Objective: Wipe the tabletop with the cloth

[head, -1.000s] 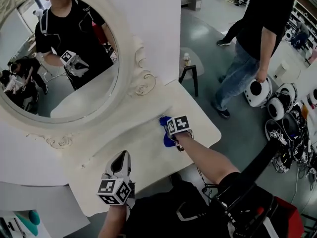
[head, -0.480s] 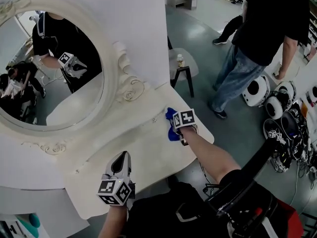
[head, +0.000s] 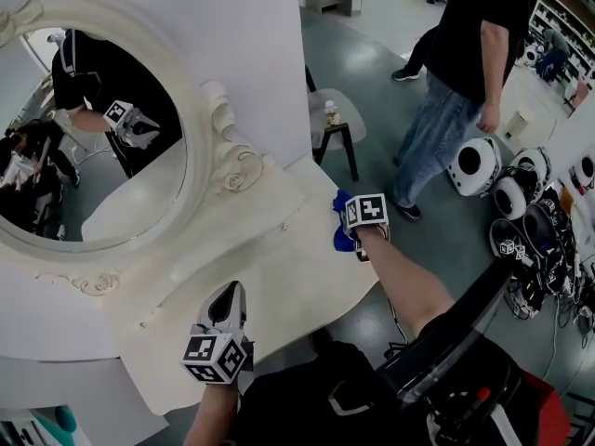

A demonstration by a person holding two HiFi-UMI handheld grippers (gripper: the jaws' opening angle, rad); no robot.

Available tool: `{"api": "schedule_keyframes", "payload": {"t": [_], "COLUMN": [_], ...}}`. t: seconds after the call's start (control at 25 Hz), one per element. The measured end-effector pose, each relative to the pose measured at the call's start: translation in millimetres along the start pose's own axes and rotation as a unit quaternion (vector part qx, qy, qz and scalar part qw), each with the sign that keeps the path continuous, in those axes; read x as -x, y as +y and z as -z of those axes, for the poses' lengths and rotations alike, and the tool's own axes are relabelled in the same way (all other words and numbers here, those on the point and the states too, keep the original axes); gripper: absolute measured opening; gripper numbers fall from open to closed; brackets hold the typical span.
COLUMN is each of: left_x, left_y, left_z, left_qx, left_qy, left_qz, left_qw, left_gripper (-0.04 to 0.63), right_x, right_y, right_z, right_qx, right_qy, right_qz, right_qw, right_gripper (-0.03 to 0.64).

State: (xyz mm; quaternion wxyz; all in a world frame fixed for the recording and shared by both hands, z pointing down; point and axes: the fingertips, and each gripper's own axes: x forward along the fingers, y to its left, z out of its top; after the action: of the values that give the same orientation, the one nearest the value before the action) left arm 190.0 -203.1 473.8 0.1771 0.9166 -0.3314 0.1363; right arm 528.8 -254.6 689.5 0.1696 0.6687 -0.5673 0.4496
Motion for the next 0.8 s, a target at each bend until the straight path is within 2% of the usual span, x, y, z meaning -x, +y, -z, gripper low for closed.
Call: {"api": "schedule_keyframes", "payload": {"t": [0.2, 0.36, 0.6, 0.8], "left_x": [20.1, 41.8, 100.5, 154.3], "left_y": [9.8, 30.1, 67.1, 104.9], "left_z": [5.1, 4.4, 15.6, 26.6], "left_qx": [0.002, 0.003, 0.01, 0.022], "left_qy": [-0.002, -0.015, -0.026, -0.045], "left_qz": [0.002, 0.0, -0.009, -0.028], "left_qw": [1.0, 0.9999, 0.9996, 0.9983], "left_gripper": [0.008, 0.008, 0.008, 0.008], "right_x": [17.8, 40.9, 72.8, 93.8], "right_y": [-16.5, 16.2, 141.8, 267.5], "right_z": [4.8, 1.8, 29.7, 66.0], "right_qx": [-0.007, 0.013, 0.052, 0.095], "right_qy": [-0.014, -0.044, -0.066, -0.068], "right_qz": [0.04, 0.038, -0.031, -0.112], "right_qw": [0.999, 0.998, 0.996, 0.987], "right_gripper": [0.132, 0.132, 0.132, 0.132]}}
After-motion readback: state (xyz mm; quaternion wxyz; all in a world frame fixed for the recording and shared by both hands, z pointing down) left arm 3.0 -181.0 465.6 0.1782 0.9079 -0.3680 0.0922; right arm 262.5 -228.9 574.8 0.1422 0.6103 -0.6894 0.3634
